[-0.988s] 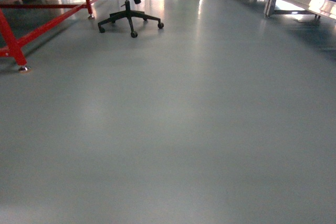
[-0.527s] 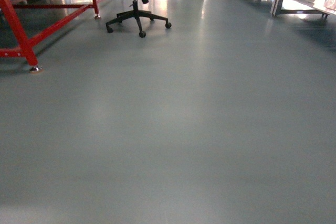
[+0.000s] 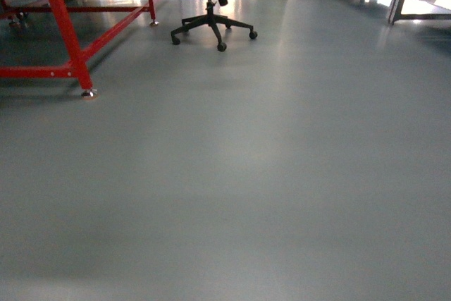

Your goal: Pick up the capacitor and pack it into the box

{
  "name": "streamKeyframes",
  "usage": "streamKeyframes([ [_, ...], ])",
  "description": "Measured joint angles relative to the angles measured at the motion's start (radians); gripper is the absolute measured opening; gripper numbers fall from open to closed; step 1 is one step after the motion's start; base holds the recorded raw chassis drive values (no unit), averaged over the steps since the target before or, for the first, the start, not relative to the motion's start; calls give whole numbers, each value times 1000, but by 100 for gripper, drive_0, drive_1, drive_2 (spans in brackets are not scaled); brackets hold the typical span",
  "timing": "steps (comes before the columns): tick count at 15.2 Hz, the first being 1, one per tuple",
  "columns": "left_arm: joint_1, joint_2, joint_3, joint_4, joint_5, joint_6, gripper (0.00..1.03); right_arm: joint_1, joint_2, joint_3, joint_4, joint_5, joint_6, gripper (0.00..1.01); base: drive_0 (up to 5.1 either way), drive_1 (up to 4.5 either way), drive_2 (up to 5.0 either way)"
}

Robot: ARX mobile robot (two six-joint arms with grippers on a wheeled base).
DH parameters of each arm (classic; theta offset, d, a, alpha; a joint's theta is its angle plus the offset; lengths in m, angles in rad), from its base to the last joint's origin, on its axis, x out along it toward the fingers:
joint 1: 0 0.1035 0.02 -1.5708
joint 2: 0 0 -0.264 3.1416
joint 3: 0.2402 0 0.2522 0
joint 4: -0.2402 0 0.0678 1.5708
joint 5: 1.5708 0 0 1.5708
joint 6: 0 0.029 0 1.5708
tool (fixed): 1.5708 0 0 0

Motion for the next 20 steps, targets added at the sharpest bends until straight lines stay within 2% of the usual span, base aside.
streamKeyframes([
  [20,0,0,0,-3,0,0,44,0,0,0,-6,1,0,98,-510,236,236],
])
